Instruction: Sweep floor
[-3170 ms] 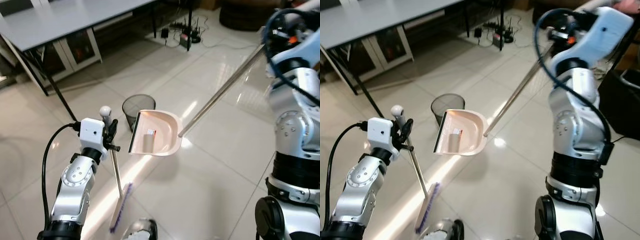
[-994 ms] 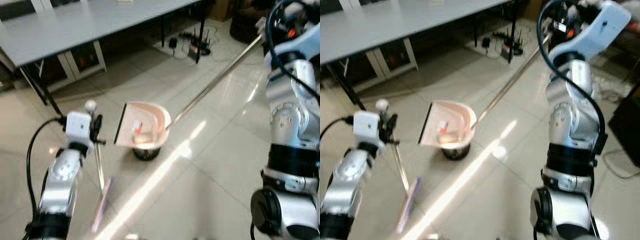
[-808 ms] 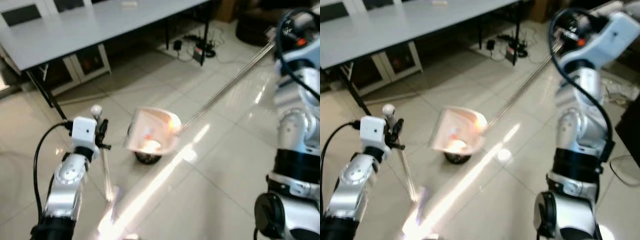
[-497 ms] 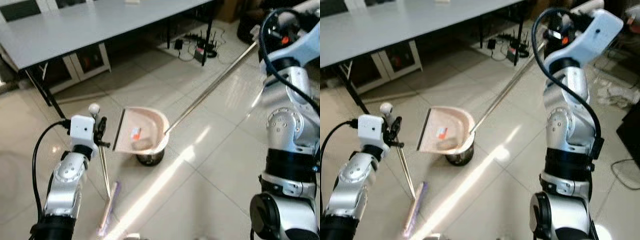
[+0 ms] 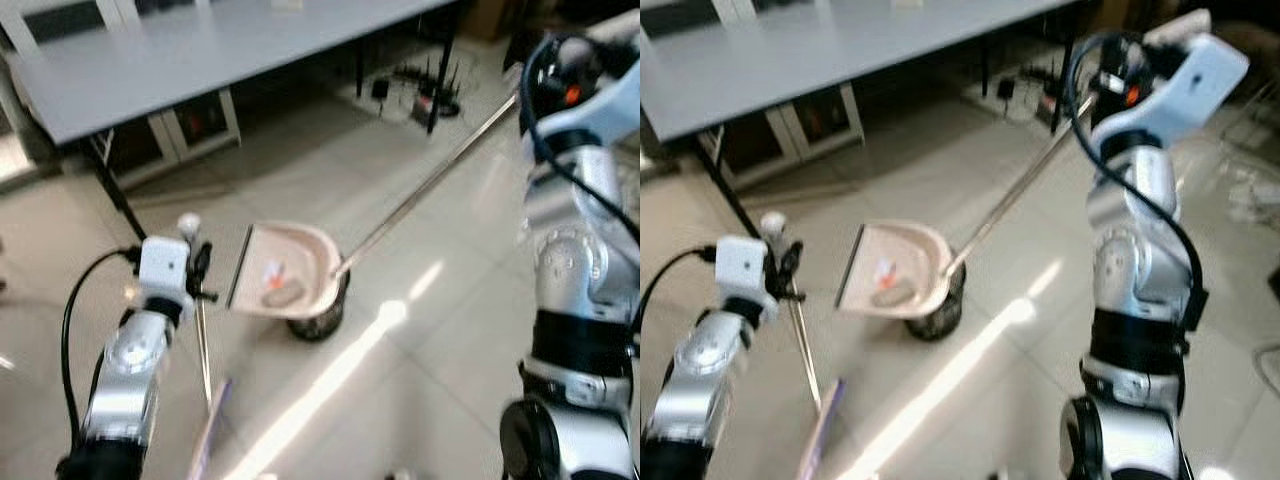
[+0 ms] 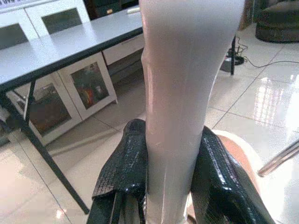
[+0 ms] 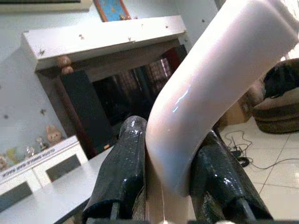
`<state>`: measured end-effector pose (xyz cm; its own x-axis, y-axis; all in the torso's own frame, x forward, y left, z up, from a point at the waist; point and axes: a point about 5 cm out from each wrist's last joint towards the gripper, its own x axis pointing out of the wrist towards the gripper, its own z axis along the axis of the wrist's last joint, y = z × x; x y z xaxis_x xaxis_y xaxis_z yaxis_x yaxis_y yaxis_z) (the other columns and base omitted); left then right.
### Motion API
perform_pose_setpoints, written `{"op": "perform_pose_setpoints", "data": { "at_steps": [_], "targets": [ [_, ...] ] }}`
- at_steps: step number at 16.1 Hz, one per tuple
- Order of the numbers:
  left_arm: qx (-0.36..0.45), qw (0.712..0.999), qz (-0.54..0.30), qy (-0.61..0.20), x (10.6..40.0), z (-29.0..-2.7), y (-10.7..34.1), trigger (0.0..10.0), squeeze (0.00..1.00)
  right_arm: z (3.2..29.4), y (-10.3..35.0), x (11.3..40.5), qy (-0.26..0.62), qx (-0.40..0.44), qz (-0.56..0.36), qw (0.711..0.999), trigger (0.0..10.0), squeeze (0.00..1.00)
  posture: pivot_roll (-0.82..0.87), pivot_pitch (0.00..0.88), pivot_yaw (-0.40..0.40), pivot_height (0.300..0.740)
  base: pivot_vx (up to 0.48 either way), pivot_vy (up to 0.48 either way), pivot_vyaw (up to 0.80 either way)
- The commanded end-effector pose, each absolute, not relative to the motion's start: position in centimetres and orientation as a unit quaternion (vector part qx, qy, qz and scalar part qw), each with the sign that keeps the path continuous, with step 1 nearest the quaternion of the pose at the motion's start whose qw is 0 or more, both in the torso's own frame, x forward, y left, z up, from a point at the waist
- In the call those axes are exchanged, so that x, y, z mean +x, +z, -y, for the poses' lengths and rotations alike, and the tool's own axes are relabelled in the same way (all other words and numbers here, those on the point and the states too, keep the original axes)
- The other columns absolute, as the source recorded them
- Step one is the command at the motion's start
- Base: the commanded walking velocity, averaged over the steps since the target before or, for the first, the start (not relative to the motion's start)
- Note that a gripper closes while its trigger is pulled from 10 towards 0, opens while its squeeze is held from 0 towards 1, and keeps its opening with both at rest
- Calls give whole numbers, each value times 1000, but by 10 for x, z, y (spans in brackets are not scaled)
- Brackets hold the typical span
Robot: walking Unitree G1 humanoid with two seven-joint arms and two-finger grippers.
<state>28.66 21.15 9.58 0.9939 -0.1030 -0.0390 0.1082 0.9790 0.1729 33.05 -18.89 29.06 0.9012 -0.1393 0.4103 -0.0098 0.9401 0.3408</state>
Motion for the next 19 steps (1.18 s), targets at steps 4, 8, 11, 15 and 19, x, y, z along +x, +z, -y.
{"op": "perform_pose_setpoints", "data": {
  "at_steps": [4,8,11,15,19],
  "targets": [
    [86,994,8,-70,293,-201,105,10000,0,204,299,323,-59,170,244,953,10000,0,30,23,69,740,377,0,-386],
    [87,994,8,-67,291,-203,105,10000,0,204,299,325,-54,163,240,955,10000,0,38,31,64,740,375,0,0],
    [86,995,12,-57,292,-208,108,10000,0,202,300,327,-47,165,240,955,10000,0,44,46,61,740,379,0,0],
    [90,994,4,-58,286,-210,104,10000,0,202,294,324,-46,166,233,957,10000,0,40,44,64,740,380,0,0],
    [91,994,3,-63,287,-209,103,10000,0,201,292,324,-45,169,233,957,10000,0,41,41,69,740,379,0,0]
  ]
}}
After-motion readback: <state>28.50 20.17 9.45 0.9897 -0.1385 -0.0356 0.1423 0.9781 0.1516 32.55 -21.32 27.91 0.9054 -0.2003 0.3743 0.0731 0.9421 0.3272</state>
